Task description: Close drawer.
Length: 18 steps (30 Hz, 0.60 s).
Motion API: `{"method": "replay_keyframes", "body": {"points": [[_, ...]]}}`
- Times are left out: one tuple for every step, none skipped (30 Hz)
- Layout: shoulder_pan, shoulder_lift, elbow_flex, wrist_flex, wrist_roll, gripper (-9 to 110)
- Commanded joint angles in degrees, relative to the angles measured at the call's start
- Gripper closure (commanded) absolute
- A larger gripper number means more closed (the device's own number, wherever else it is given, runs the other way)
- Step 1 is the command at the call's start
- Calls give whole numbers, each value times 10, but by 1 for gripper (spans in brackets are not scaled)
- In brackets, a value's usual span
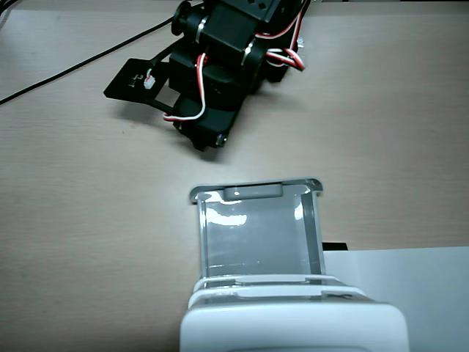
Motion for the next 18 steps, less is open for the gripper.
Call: {"method": "replay_keyframes", "body": {"points": [[-8, 34, 25, -15, -15, 101], [-8, 34, 26, -16, -15, 101], [-8, 34, 28, -17, -15, 101], [-8, 34, 28, -17, -15, 101], [-8, 34, 28, -17, -15, 101], [-8, 34, 28, -17, -15, 101], [-8, 34, 28, -17, -14, 101], [-8, 35, 28, -17, -14, 101], [-8, 35, 28, -17, -14, 101], [-8, 35, 28, -17, -14, 101], [-8, 35, 28, -17, -14, 101], [-8, 35, 28, -17, -13, 101], [-8, 35, 28, -17, -13, 101], [-8, 35, 28, -17, -13, 101], [-8, 35, 27, -17, -13, 101], [-7, 35, 27, -17, -15, 101], [-6, 35, 27, -17, -18, 101], [-5, 35, 27, -17, -22, 101]]}}
